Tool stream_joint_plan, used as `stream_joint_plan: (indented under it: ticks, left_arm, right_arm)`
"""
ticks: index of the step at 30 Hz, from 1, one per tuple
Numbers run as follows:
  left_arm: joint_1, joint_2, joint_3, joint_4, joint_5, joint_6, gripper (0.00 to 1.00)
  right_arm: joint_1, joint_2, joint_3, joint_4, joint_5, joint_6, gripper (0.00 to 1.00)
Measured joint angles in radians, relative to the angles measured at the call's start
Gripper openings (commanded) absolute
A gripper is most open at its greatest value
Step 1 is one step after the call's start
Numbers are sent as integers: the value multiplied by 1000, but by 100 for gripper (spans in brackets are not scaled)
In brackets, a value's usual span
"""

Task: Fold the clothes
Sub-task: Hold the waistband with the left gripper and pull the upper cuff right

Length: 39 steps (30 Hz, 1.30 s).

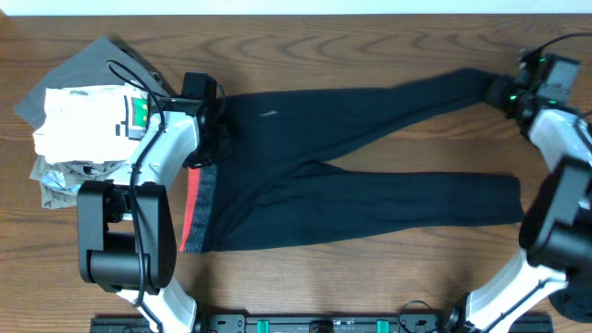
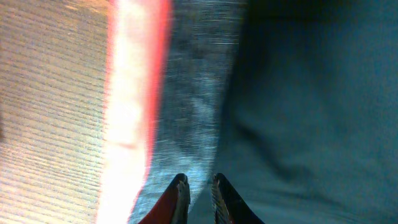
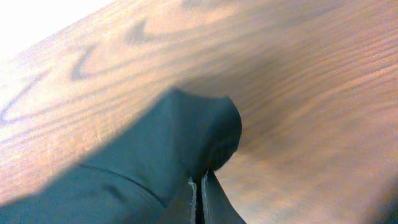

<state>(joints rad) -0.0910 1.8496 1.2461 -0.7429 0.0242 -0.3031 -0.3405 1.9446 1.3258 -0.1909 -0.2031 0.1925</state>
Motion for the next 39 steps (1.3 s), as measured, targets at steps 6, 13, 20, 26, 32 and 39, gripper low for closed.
stream_joint_plan:
  ticks: [6,13,20,26,32,39]
  left_arm:
    - [0,0,0,1,0,0,16]
    - [0,0,0,5,6,0,16]
    - [0,0,0,70,33,11,16]
    - [0,0,0,170,78,19,16]
    - [-11,2,0,246,93,41,11]
    - [-52,40,0,307,93,72,26]
  right_arm:
    - [-2,-57,5,-141,117,-45,4]
    - [-2,-29,4,-210,175,-78,4]
    - [-2,-29,4,-260,240,-91,5]
    - [-2,-29,4,-269,319,-92,8]
    - [-2,-29,4,-269,346,-95,9]
    - [-2,-29,4,-278,357,-95,10]
